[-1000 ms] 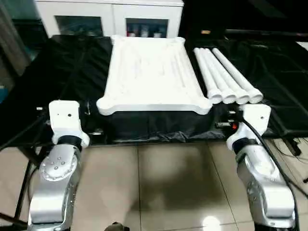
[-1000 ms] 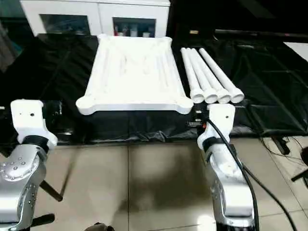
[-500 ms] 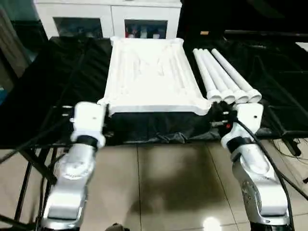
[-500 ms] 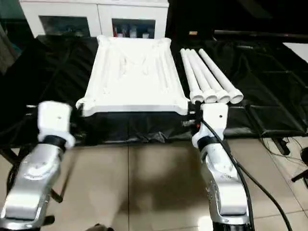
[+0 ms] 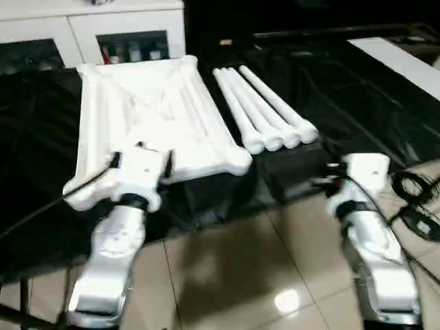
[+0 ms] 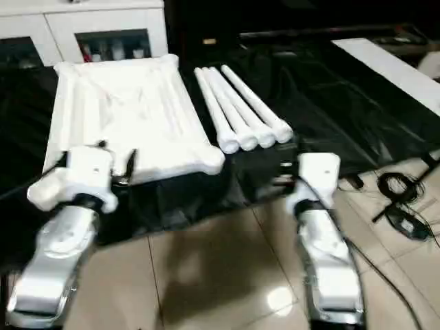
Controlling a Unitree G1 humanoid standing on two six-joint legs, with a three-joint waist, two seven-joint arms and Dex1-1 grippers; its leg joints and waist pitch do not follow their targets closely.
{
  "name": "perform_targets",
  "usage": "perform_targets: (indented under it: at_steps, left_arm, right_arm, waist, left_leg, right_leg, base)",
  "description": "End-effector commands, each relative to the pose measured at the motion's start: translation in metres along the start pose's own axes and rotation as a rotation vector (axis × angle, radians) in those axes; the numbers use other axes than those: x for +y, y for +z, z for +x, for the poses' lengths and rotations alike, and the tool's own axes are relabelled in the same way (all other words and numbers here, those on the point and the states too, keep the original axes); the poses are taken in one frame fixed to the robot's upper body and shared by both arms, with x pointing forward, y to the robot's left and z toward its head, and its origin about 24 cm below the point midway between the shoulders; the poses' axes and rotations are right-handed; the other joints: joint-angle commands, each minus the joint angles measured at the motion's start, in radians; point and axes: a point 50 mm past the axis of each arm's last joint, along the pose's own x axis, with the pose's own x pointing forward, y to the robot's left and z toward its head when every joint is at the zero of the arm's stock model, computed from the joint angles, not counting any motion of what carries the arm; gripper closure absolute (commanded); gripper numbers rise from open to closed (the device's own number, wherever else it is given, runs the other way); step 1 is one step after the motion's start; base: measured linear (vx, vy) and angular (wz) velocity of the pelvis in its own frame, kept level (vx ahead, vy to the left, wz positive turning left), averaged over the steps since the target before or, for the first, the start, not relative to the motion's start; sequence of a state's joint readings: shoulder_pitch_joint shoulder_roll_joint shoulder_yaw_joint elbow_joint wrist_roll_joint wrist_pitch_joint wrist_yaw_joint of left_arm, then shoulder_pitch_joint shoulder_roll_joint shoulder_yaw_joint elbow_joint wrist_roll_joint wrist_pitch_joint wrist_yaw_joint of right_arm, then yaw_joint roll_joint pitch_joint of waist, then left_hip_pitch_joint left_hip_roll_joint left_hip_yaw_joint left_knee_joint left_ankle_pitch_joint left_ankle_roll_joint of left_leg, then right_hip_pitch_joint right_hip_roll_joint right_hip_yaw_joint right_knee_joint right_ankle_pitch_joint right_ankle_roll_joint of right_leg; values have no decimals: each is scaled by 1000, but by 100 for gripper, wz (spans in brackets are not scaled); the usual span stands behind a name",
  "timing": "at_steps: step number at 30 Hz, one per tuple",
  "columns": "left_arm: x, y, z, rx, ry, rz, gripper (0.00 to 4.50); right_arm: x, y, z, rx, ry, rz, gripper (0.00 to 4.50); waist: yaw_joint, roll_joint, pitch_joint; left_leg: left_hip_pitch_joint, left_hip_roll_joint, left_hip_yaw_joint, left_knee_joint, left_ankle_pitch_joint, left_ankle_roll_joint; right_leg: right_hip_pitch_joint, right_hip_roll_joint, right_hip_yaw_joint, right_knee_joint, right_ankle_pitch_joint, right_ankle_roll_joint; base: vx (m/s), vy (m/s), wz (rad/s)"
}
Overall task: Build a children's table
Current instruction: Move to table
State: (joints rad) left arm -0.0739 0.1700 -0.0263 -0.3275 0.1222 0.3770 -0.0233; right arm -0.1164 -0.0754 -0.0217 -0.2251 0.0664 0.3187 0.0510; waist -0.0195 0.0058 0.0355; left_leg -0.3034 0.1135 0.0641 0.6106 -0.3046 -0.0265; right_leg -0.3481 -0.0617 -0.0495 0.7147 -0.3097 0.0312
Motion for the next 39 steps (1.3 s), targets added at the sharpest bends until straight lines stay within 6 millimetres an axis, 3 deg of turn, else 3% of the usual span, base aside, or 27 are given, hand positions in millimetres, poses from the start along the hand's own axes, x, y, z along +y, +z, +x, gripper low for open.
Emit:
perform_targets:
  at_steps: [1,2,3,4,5,7,9,11,12,13,14,17,18,19,20,21,22,23,24,25,29,31,32,33,34,37,39]
  left_arm:
    - [-8,6,1,-23,-27,-19,101]
    - [-9,6,1,-21,-27,-21,82]
    - [-9,6,2,-20,-26,-21,82]
    - [-9,6,2,-20,-26,-21,79]
    - [-10,6,2,-21,-26,-22,76]
    - [-10,6,3,-20,-24,-28,67]
    - [-10,6,3,-19,-21,-33,43]
    - [-9,5,4,-10,-10,-45,38]
    - [-8,5,4,-7,-7,-49,36]
    - [-8,4,4,-3,0,-53,10]
    - [-7,5,5,-8,11,-65,10]
    - [-3,5,7,-4,41,-102,10]
    - [-2,6,9,-4,47,-89,10]
    - [-2,6,9,-4,47,-89,10]
    - [-2,6,9,0,55,-91,10]
    - [-2,7,10,-1,64,-97,10]
    - [-2,7,10,-3,63,-102,10]
    - [-2,7,10,-3,63,-102,10]
    - [-4,8,11,-3,62,-113,10]
    - [-4,8,11,-3,62,-113,10]
    - [-6,8,11,-3,61,-117,10]
    - [-6,9,11,-4,56,-121,10]
    - [-6,9,11,-4,56,-120,10]
    - [-6,9,10,-3,60,-129,10]
    - [-5,9,10,0,64,-147,10]
    - [-2,8,10,6,85,-148,10]
    - [-1,8,11,4,79,-132,10]
  right_arm:
    - [-13,-2,-4,11,-46,-22,368]
    - [-13,-1,-4,8,-46,-25,368]
    - [-13,-1,-4,6,-45,-26,368]
    - [-13,-1,-4,6,-45,-26,368]
    - [-13,-1,-3,7,-49,-30,368]
    - [-14,0,-3,11,-53,-40,368]
    - [-13,2,-2,2,-40,-32,368]
    - [-11,5,-1,-8,-32,-28,368]
    - [-9,6,0,-12,-23,-19,368]
    - [-9,7,0,-22,-18,-19,368]
    - [-8,8,0,-33,-7,-29,368]
    - [-6,8,1,-37,-8,-98,368]
    - [-5,9,3,-44,-3,-121,368]
    - [-5,9,3,-44,-3,-121,368]
    - [-4,9,3,-46,4,-121,368]
    - [-3,10,4,-46,9,-124,368]
    - [-3,10,5,-46,13,-129,368]
    - [-3,10,5,-46,13,-129,368]
    - [-2,11,6,-46,18,-138,368]
    - [-2,11,6,-46,18,-138,368]
    - [-5,9,8,-33,1,-124,368]
    - [-7,8,10,-10,6,-68,368]
    - [-7,8,10,-6,11,-74,368]
    - [-8,8,10,-1,14,-92,368]
    - [-8,7,10,4,15,-83,368]
    - [-7,7,10,6,17,-66,368]
    - [-4,8,9,-13,36,-87,368]
  waist:
    - [-38,13,-56]
    - [-39,4,-57]
    - [-24,-26,-49]
    - [14,-103,-69]
    - [35,-67,-45]
    - [40,-57,-37]
    - [37,-35,-7]
    - [30,33,-8]
    - [-22,84,1]
    - [-23,71,-42]
    - [-20,69,-43]
    - [5,48,-43]
    - [22,-5,-53]
    - [21,-50,-55]
    - [41,-41,-58]
    - [44,-38,-47]
    - [43,-13,-43]
    - [35,-5,-41]
    - [27,39,-39]
    - [0,52,-25]
    - [0,52,-22]
    - [19,18,-28]
    - [30,11,-14]
    - [76,-51,-33]
    - [85,-54,-7]
    - [102,-41,-15]
    - [89,-32,-17]
  left_leg:
    - [160,181,-147,-73,558,564]
    - [145,154,-133,-80,509,534]
    - [112,21,-58,-43,328,392]
    - [-35,-100,31,41,30,288]
    - [-76,-79,17,138,-54,204]
    - [-134,-46,0,174,40,75]
    - [-120,-3,-1,129,134,36]
    - [-86,49,-6,-17,147,66]
    - [-14,110,-102,-112,-231,55]
    - [69,159,-162,-100,-287,169]
    - [75,160,-162,-85,-221,225]
    - [23,112,-82,-28,659,276]
    - [2,36,-23,23,845,173]
    - [-42,5,2,23,645,156]
    - [-100,0,-2,31,327,140]
    - [-112,17,-17,-20,269,121]
    - [-104,21,-39,-38,275,108]
    - [-104,24,-60,-37,248,107]
    - [-69,87,-142,-69,93,100]
    - [-52,115,-227,-113,-47,121]
    - [-21,57,-324,-142,-208,148]
    - [-24,34,-233,-119,-183,148]
    - [-69,-10,-187,-79,-184,139]
    - [-122,-76,-22,142,-124,122]
    - [-140,-51,15,158,-33,87]
    - [-110,4,10,46,5,92]
    - [-81,48,-9,-19,39,136]
  right_leg:
    - [-147,-42,11,25,-71,78]
    - [-142,-50,24,10,-16,61]
    - [-92,-54,51,-97,138,-20]
    - [110,-74,161,-166,48,-43]
    - [143,-174,238,-197,12,-193]
    - [173,-156,195,-174,128,-301]
    - [122,-148,116,-230,-19,-376]
    - [123,-66,30,-238,-271,-303]
    - [43,53,-31,-69,-233,-160]
    - [-17,37,-12,14,-149,-69]
    - [-44,27,-5,26,-103,-28]
    - [-80,-2,12,-4,193,81]
    - [-71,-54,66,-126,521,34]
    - [-33,-84,99,-152,577,48]
    - [39,-166,139,-122,846,-26]
    - [54,-151,37,-105,907,-87]
    - [52,-125,-9,-124,795,-118]
    - [46,-101,-22,-138,635,-137]
    - [29,-58,-40,-115,248,-205]
    - [1,-19,-34,-71,-6,-191]
    - [-53,17,20,-5,-135,-203]
    - [-20,-16,67,-106,-48,-339]
    - [3,-49,89,-170,-71,-419]
    - [65,-94,122,-244,-136,-485]
    - [52,-101,126,-225,-144,-385]
    - [78,-121,159,-208,-202,-12]
    - [56,-60,104,-201,-102,66]
  base:
    - [231,-68,-21]
    - [177,-72,-34]
    - [102,-61,-12]
    - [102,-61,-12]
    - [124,-2,15]
    - [222,24,1]
    - [177,30,-10]
    - [165,82,-6]
    - [183,126,-3]
    - [183,126,-3]
    - [209,83,7]
    - [148,57,6]
    - [74,-13,10]
    - [74,-13,10]
    - [0,0,0]
    - [32,-54,7]
    - [32,-54,7]
    - [6,-74,45]
    - [-16,-81,69]
    - [-16,-81,69]
    - [-52,-152,76]
    - [-80,-269,60]
    - [-69,-293,30]
    - [-40,-251,4]
    - [-40,-251,4]
    - [-61,-206,3]
    - [-72,-132,5]
